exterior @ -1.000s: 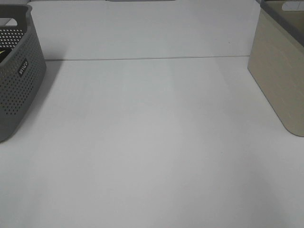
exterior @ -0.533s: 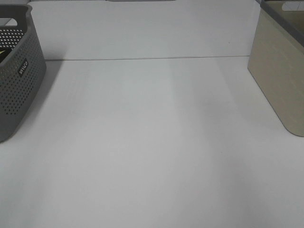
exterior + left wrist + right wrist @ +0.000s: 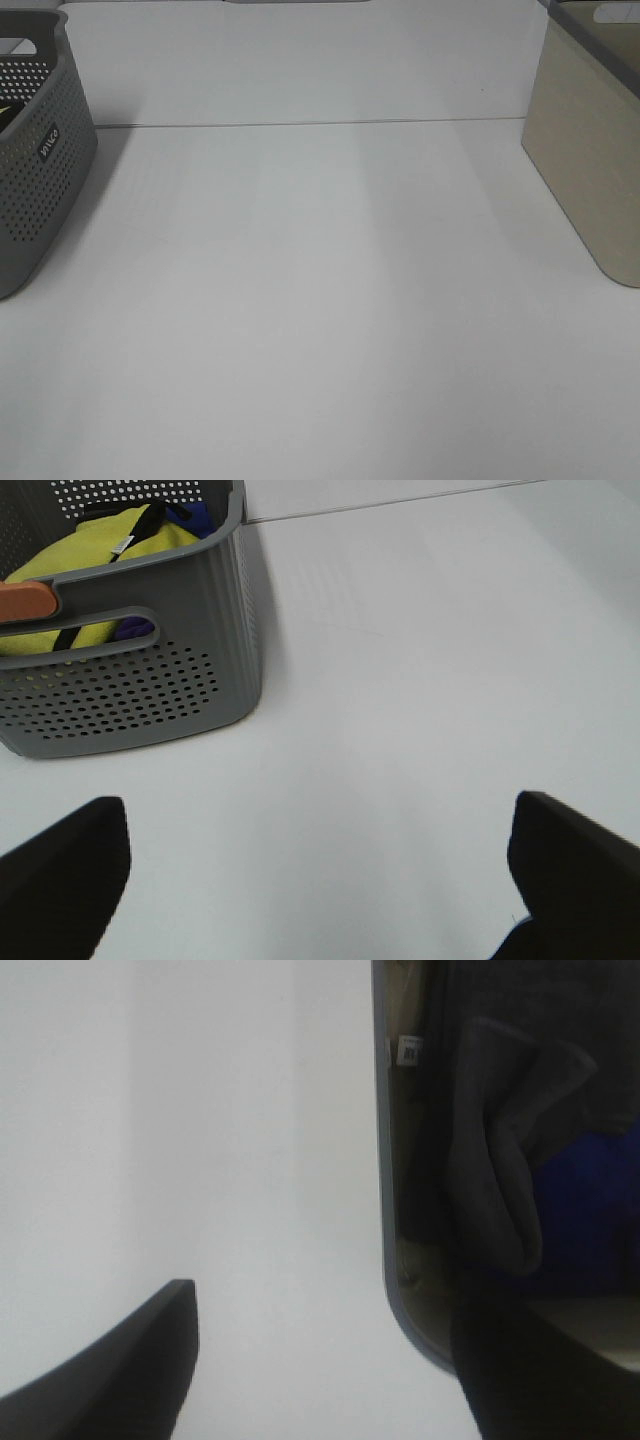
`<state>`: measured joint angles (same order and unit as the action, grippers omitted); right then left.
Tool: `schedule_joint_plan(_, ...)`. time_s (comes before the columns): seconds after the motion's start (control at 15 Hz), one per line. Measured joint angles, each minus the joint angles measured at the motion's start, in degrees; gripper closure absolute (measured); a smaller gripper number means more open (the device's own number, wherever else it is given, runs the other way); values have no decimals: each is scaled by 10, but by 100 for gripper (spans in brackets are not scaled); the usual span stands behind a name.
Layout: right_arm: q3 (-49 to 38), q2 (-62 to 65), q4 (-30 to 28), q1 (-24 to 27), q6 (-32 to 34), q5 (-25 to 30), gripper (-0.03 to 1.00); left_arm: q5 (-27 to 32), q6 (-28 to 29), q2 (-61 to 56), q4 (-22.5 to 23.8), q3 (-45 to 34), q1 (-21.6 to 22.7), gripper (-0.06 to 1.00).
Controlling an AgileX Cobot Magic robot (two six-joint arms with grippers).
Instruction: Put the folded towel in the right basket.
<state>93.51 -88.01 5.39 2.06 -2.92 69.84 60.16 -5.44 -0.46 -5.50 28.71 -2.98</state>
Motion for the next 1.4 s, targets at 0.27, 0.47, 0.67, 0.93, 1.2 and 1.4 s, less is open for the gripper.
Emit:
schedule_joint_plan(0.27, -187, 154, -10, 0, 8, 0, 29, 0, 0, 0, 0, 0, 0, -3)
schedule_joint_plan(0.47, -296, 245, -10, 0, 9, 0, 29, 0, 0, 0, 0, 0, 0, -3)
schedule_joint_plan(0.67, -430, 359, -11, 0, 9, 1, 29, 0, 0, 0, 0, 0, 0, -3)
schedule_joint_plan(0.93, -571, 525, -23, 0, 9, -2, 29, 0, 0, 0, 0, 0, 0, -3)
schedule_joint_plan(1.2, -635, 672, -22, 0, -20, -69, 29, 0, 0, 0, 0, 0, 0, -3)
schedule_joint_plan(1.4, -643, 769, -21, 0, -27, -83, 29, 0, 0, 0, 0, 0, 0, -3)
